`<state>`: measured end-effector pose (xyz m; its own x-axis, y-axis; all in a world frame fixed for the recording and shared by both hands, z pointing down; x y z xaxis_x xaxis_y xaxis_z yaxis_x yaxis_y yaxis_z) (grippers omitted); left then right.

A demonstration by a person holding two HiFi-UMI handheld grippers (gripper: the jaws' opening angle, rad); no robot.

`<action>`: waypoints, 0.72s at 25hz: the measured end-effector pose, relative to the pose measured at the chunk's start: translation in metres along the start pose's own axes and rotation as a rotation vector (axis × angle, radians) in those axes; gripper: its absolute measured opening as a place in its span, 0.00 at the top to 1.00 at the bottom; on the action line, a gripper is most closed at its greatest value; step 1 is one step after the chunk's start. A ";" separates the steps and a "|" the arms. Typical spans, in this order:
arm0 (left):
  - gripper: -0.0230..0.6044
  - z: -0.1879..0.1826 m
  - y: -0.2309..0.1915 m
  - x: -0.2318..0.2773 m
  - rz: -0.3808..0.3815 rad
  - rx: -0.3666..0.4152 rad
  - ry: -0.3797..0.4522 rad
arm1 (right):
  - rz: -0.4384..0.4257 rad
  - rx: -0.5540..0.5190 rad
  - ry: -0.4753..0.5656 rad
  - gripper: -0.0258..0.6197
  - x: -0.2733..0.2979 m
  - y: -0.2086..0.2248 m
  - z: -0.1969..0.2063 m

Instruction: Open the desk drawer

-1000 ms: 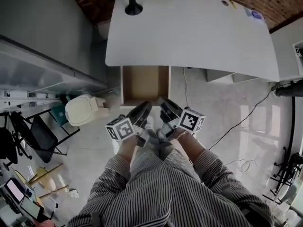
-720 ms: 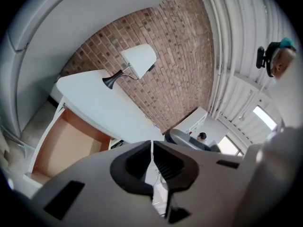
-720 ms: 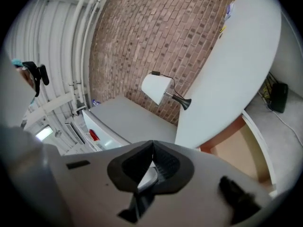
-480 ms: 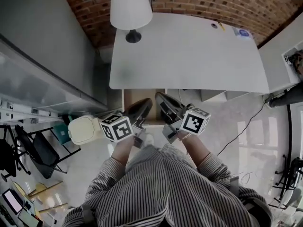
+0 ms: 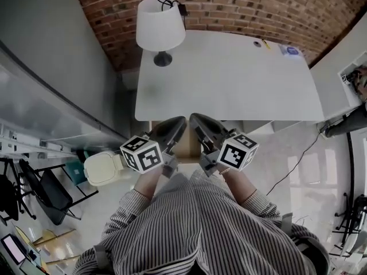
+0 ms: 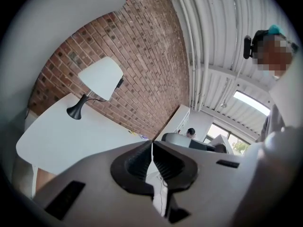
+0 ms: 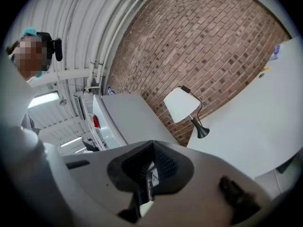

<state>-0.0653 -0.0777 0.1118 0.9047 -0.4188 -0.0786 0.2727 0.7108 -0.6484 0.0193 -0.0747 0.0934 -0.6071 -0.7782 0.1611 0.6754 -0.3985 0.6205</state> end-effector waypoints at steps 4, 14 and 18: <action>0.94 -0.003 0.009 0.003 0.025 0.038 -0.018 | 0.051 0.009 -0.020 0.93 0.001 0.004 -0.002; 0.94 -0.004 0.030 0.017 -0.021 0.094 0.001 | 0.077 -0.026 -0.035 0.93 -0.021 0.015 -0.011; 0.94 0.005 0.042 0.021 -0.028 0.078 0.012 | 0.071 -0.072 -0.048 0.93 -0.035 0.014 -0.013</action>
<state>-0.0331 -0.0535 0.0863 0.8926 -0.4453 -0.0709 0.3226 0.7405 -0.5896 0.0555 -0.0599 0.0862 -0.5749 -0.7822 0.2402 0.7446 -0.3783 0.5500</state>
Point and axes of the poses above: the fingertips, and each gripper's own axes: x forward along the fingers, y to its right, z out of its underside, the point moved 4 cm from there along -x, backward along the fingers, and after that the axes turned 11 degrees about z, right-handed, at the moved point
